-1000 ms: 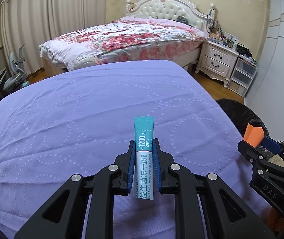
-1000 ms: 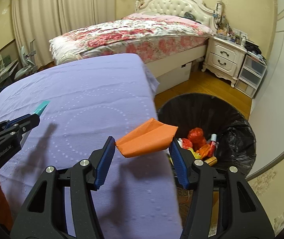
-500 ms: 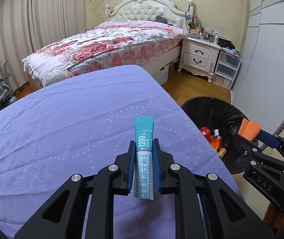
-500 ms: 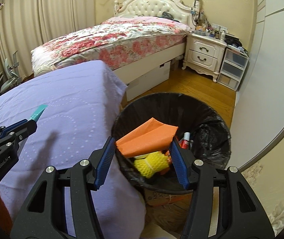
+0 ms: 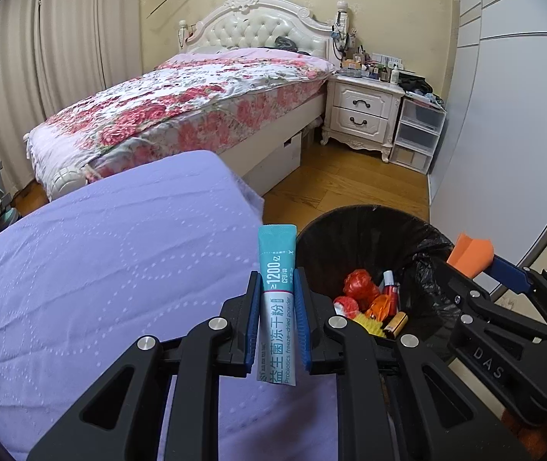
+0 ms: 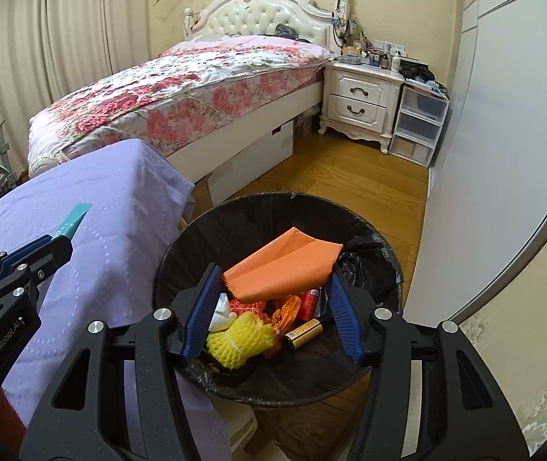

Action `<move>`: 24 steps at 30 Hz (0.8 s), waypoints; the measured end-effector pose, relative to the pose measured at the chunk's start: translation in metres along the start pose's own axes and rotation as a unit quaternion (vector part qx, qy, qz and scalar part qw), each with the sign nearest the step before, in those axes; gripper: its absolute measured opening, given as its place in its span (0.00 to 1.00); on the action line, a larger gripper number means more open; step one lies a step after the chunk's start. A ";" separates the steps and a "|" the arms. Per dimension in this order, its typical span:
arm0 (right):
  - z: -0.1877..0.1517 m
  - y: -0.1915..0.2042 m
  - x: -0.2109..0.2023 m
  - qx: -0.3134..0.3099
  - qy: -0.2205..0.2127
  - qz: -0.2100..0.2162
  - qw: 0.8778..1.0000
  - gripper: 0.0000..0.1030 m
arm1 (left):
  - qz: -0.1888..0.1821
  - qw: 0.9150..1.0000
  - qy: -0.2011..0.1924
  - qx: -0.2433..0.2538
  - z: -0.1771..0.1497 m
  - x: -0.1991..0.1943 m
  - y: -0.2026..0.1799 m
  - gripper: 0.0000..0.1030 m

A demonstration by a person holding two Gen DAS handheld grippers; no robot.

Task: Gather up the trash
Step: 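Carry the tube and orange cloth over the bin with both grippers, then open both grippers to drop the tube and cloth into the bin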

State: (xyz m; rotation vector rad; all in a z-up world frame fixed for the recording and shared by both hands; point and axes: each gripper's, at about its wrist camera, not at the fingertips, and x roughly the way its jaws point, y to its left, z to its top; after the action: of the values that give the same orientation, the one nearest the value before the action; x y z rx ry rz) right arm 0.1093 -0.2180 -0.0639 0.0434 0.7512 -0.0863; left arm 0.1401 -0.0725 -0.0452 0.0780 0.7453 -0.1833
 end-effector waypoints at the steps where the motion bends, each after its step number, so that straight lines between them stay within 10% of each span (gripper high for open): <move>1: 0.002 -0.002 0.002 0.003 0.000 -0.001 1.000 0.53 | 0.000 1.000 0.000 0.000 0.002 0.003 -0.001 0.18; 16: 0.017 -0.021 0.030 0.028 0.011 -0.024 0.999 0.53 | 0.006 1.000 0.015 0.025 0.018 0.041 -0.028 0.18; 24: 0.017 -0.030 0.038 0.038 0.013 -0.036 0.999 0.61 | 0.014 0.999 0.012 0.033 0.020 0.044 -0.031 0.54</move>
State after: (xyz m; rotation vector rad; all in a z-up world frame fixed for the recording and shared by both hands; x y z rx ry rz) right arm 0.1458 -0.2512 -0.0777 0.0898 0.7750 -0.1837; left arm 0.1792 -0.1120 -0.0611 0.1543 0.7617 -0.1800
